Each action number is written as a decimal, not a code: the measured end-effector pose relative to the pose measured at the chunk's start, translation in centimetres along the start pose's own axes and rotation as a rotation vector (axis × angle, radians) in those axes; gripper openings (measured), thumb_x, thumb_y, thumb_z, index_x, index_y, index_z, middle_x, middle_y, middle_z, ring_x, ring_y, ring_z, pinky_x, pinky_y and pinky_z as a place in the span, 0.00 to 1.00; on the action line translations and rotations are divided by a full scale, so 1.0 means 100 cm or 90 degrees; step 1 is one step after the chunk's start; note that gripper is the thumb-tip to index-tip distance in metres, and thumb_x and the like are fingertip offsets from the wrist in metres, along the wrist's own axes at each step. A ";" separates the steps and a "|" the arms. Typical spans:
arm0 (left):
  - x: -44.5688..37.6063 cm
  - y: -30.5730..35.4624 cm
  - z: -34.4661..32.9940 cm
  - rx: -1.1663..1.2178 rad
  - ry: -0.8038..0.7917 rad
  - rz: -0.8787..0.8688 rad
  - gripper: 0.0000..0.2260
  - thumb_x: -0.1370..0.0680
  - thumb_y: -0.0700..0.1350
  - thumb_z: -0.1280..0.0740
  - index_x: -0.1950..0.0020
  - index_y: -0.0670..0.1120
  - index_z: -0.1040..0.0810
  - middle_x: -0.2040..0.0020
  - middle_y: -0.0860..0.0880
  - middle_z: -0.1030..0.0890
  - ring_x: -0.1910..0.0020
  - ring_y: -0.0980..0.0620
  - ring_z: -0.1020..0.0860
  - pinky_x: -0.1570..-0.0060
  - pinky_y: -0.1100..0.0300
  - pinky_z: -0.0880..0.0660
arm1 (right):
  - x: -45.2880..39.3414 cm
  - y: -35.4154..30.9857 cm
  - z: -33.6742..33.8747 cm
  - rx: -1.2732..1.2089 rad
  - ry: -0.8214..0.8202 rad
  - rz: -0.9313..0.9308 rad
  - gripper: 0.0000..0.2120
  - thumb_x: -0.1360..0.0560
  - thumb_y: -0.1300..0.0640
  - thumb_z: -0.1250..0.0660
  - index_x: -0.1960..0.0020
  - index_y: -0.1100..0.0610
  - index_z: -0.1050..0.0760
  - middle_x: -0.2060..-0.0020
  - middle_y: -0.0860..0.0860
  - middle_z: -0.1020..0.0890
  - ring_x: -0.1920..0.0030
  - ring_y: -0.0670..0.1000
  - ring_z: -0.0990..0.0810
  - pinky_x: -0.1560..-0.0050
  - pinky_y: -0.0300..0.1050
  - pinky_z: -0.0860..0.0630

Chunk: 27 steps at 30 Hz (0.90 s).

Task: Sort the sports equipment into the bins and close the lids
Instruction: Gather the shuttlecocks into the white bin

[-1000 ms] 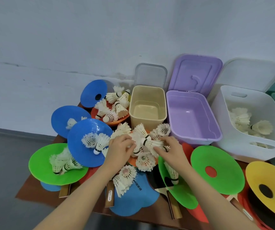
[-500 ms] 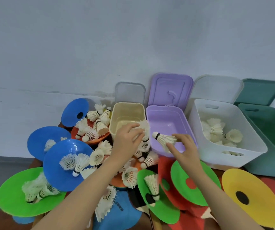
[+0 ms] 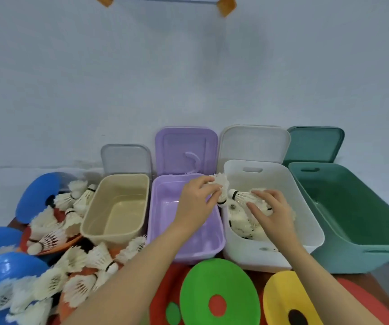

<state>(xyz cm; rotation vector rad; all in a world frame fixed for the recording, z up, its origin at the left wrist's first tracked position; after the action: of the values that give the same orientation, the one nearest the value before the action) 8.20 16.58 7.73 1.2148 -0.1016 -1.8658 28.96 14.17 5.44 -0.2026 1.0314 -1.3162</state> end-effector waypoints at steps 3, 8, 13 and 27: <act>-0.019 0.011 -0.039 -0.004 -0.026 0.015 0.11 0.26 0.49 0.37 0.55 0.44 0.17 0.52 0.46 0.19 0.57 0.45 0.21 0.54 0.54 0.26 | -0.022 0.033 0.015 0.002 0.012 -0.025 0.14 0.29 0.56 0.28 0.44 0.52 0.21 0.51 0.49 0.26 0.51 0.49 0.26 0.46 0.50 0.26; -0.044 0.002 -0.102 -0.050 -0.093 0.062 0.11 0.27 0.49 0.37 0.60 0.45 0.17 0.57 0.47 0.20 0.62 0.44 0.22 0.61 0.50 0.23 | -0.059 0.083 0.019 0.034 -0.004 -0.088 0.15 0.28 0.55 0.29 0.42 0.55 0.22 0.48 0.48 0.27 0.49 0.49 0.26 0.45 0.40 0.32; -0.065 -0.020 -0.145 -0.075 -0.144 0.156 0.08 0.26 0.43 0.34 0.57 0.42 0.16 0.52 0.43 0.19 0.55 0.39 0.23 0.53 0.48 0.26 | -0.091 0.110 -0.002 0.065 -0.017 -0.095 0.16 0.28 0.53 0.29 0.42 0.56 0.23 0.47 0.50 0.27 0.49 0.48 0.27 0.47 0.38 0.33; -0.063 -0.043 -0.120 -0.259 -0.284 0.101 0.18 0.23 0.49 0.41 0.35 0.45 0.26 0.36 0.46 0.25 0.37 0.45 0.29 0.40 0.52 0.37 | -0.094 0.110 -0.041 0.082 -0.146 -0.080 0.18 0.24 0.53 0.34 0.36 0.55 0.27 0.41 0.53 0.26 0.41 0.54 0.28 0.38 0.49 0.32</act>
<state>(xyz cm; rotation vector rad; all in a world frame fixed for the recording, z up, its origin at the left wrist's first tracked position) 15.63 28.02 3.82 0.4921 -0.0550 -1.8713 34.64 27.25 0.65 -0.3171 0.7470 -1.4316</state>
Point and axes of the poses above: each hand's wrist, its own x-axis away from the middle knuckle, its own z-axis out of the back of the hand, y = z × x, the point moved 5 cm from there along -x, towards the middle knuckle
